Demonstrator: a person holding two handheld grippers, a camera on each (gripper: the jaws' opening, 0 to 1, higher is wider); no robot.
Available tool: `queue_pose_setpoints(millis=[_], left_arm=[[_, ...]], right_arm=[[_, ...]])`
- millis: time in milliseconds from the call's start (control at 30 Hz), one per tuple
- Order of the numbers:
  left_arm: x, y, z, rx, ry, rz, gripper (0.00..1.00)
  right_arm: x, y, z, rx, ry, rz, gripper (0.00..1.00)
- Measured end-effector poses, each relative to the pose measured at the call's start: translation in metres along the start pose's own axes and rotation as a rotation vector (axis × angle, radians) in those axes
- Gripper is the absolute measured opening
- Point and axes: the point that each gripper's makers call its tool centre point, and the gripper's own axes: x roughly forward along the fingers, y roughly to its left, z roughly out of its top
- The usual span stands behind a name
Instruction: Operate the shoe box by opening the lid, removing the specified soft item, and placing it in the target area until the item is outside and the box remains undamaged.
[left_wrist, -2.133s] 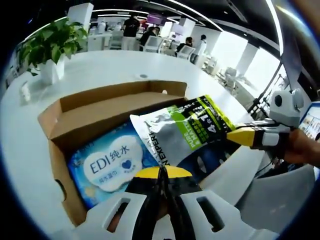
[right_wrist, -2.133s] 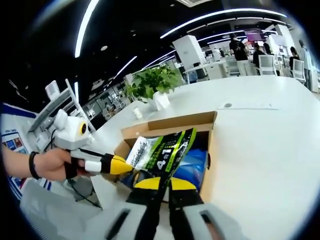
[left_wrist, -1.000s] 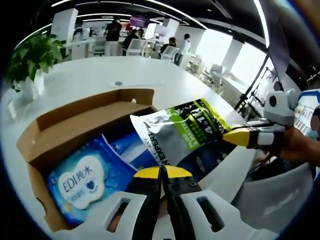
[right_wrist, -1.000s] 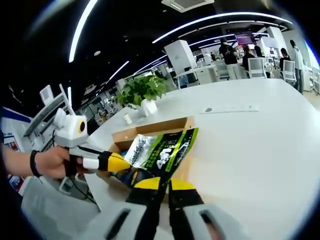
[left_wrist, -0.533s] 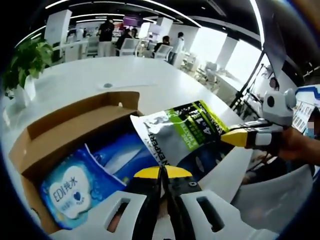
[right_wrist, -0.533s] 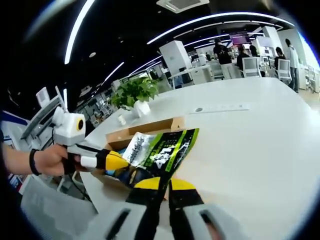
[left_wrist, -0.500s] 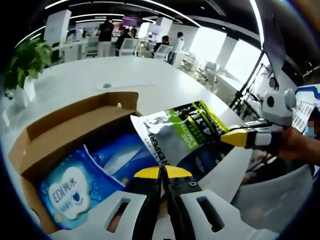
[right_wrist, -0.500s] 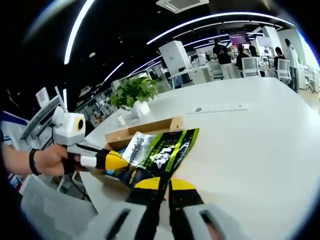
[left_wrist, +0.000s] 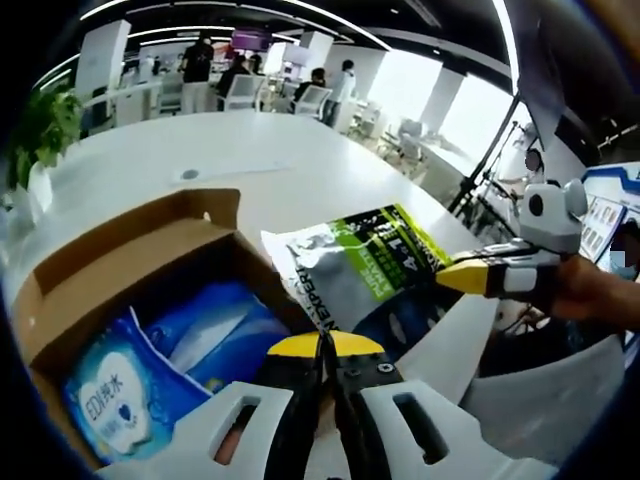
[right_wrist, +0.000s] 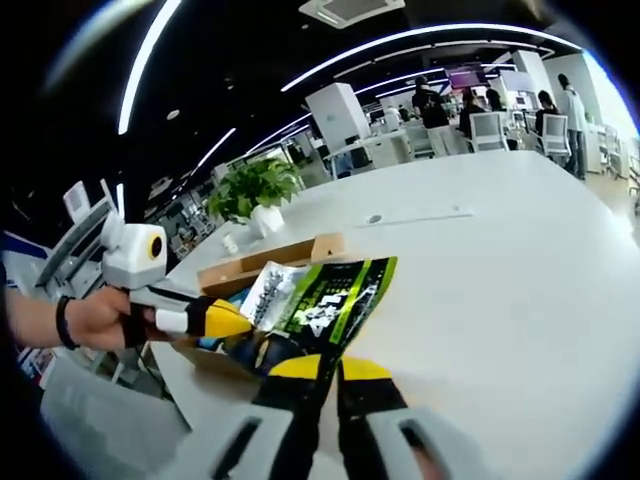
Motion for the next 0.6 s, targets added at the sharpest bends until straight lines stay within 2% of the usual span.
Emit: queue_pose_setpoints(millis=[600], left_arm=[[0.023,-0.023,0.009,0.023,0.016,-0.041,0.00]], right_arm=[[-0.014,-0.031,0.002,0.021,-0.005,-0.036,0.00]])
